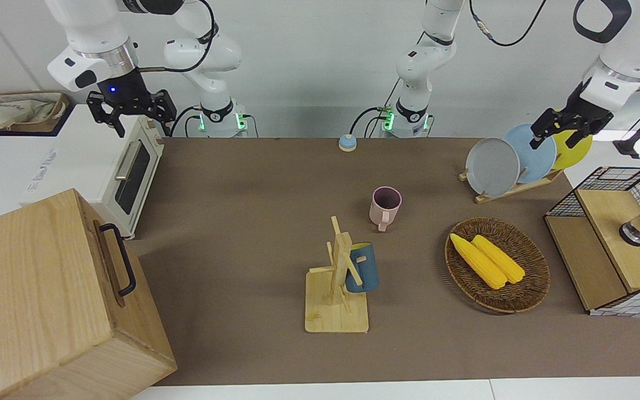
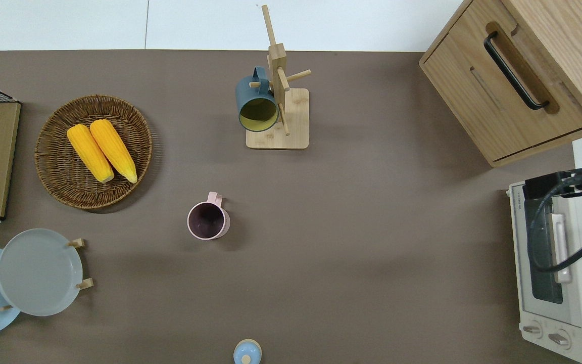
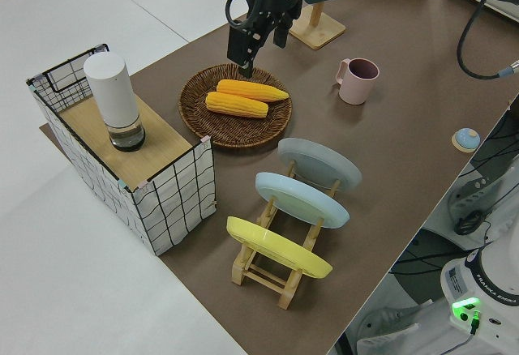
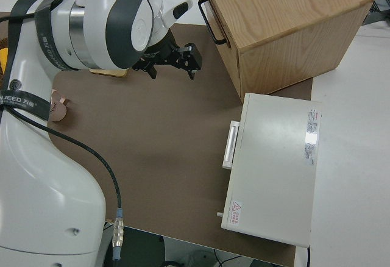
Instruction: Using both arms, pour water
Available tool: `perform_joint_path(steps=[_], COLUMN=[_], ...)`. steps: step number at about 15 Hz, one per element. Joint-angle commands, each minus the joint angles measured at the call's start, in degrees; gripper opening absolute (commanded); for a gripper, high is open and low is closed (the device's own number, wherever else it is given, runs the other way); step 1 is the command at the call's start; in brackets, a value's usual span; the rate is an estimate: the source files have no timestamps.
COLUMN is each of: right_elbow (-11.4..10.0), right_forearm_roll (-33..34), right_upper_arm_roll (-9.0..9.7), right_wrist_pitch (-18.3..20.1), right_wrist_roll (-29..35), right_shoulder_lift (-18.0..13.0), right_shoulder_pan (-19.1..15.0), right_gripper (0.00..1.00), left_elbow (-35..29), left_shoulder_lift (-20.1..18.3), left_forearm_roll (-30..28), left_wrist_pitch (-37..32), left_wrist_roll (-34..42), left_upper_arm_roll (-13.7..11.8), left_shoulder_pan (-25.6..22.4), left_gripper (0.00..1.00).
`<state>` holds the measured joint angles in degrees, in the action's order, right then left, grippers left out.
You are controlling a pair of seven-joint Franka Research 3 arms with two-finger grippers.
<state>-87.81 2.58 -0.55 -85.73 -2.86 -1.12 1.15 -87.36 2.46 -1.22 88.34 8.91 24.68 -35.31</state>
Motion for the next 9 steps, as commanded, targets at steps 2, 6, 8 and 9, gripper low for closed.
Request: perform_joint_path(steps=[2, 6, 8, 9], right_elbow=[0.9, 0.9, 0.9, 0.9], right_forearm_roll=[-0.2, -0.3, -0.2, -0.2], right_upper_arm_roll=[0.02, 0.02, 0.02, 0.02], right_wrist_pitch=[0.2, 0.1, 0.1, 0.1], right_wrist_roll=[-1.4, -1.4, -1.4, -1.4], right_shoulder_lift=[0.5, 0.5, 0.5, 0.5], right_shoulder_pan=[-0.3, -0.3, -0.3, -0.3], right_gripper=[0.987, 0.987, 0.987, 0.987], left_elbow=[-0.2, -0.1, -0.2, -0.2], left_shoulder_lift=[-3.2, -4.1, -4.1, -4.1], left_forearm_roll=[1.4, 1.2, 0.9, 0.8], left_wrist_pitch=[-3.6, -4.8, -4.9, -4.9], left_wrist_roll=[-2.1, -4.1, -4.3, -4.3], left_upper_arm_roll=[-5.2, -11.8, -12.2, -12.2], left_shoulder_pan=[10.6, 21.6, 24.1, 25.1], left_gripper=[1.00, 1.00, 1.00, 1.00])
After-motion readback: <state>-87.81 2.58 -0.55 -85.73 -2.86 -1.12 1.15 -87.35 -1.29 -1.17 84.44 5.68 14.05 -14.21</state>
